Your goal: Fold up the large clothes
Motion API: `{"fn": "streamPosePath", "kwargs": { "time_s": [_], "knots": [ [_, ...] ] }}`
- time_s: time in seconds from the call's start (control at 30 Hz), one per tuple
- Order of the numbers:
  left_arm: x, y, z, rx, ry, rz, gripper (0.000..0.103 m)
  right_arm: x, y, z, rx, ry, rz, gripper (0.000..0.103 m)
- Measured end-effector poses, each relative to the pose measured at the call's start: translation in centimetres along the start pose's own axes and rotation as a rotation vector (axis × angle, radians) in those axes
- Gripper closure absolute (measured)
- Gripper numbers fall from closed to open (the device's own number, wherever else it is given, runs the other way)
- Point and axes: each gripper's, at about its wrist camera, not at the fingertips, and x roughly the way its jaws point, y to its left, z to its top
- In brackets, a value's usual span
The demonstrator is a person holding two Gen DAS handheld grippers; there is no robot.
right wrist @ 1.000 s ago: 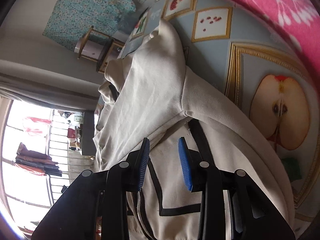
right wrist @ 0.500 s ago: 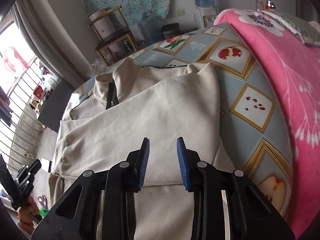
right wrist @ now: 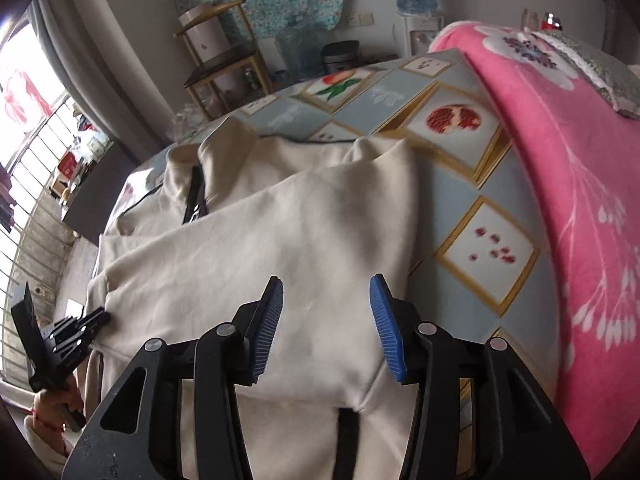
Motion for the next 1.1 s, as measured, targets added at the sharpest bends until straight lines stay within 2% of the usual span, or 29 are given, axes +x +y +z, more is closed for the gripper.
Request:
{"fn": "streamPosePath", "kwargs": {
  "time_s": [0.13,0.27,0.3,0.37,0.47,0.53,0.6,0.63,0.7,0.77,0.83,0.93,1.1],
  "knots": [
    [0.0,-0.6,-0.1,0.032,0.0,0.021,0.089,2.4,-3.3,3.4,0.128,0.026,0.056,0.058],
    [0.1,-0.1,0.1,0.017,-0.002,0.003,0.089,6.5,-5.3,5.6,0.2,0.063,0.008,0.058],
    [0.1,0.0,0.0,0.013,-0.003,-0.001,0.088,7.3,-5.6,5.9,0.209,0.066,-0.009,0.059],
    [0.1,0.0,0.0,0.015,-0.005,0.0,0.088,8.0,-5.5,6.3,0.202,0.053,-0.028,0.072],
    [0.1,-0.2,0.1,0.029,-0.001,0.006,0.088,8.0,-4.3,6.7,0.132,0.021,-0.115,0.085],
    [0.1,-0.2,0.1,0.029,0.001,0.006,0.088,8.1,-3.4,6.4,0.063,0.006,-0.225,0.085],
    [0.0,-0.2,0.1,0.031,0.004,0.007,0.088,7.7,-3.0,6.1,0.027,-0.004,-0.289,0.082],
    [-0.1,-0.3,0.2,0.035,0.008,0.009,0.088,7.1,-2.9,5.8,0.018,-0.017,-0.303,0.076],
    [-0.6,-0.5,0.5,0.048,0.005,0.014,0.088,5.4,-1.6,5.3,-0.023,-0.058,-0.271,0.071],
    [-1.2,-0.6,0.9,0.065,-0.016,0.027,0.087,4.0,0.1,4.7,-0.089,-0.086,-0.224,0.059],
    [-1.5,-0.6,1.6,0.066,-0.029,0.028,0.084,3.3,2.4,3.7,-0.178,-0.094,-0.187,0.055],
    [-0.8,-0.4,2.8,0.028,-0.011,0.035,0.08,3.9,5.1,2.2,-0.296,-0.056,-0.154,0.053],
    [2.0,-0.2,3.6,0.002,0.07,0.055,0.08,7.8,6.6,-0.2,-0.435,0.051,-0.257,0.053]
  ]
}}
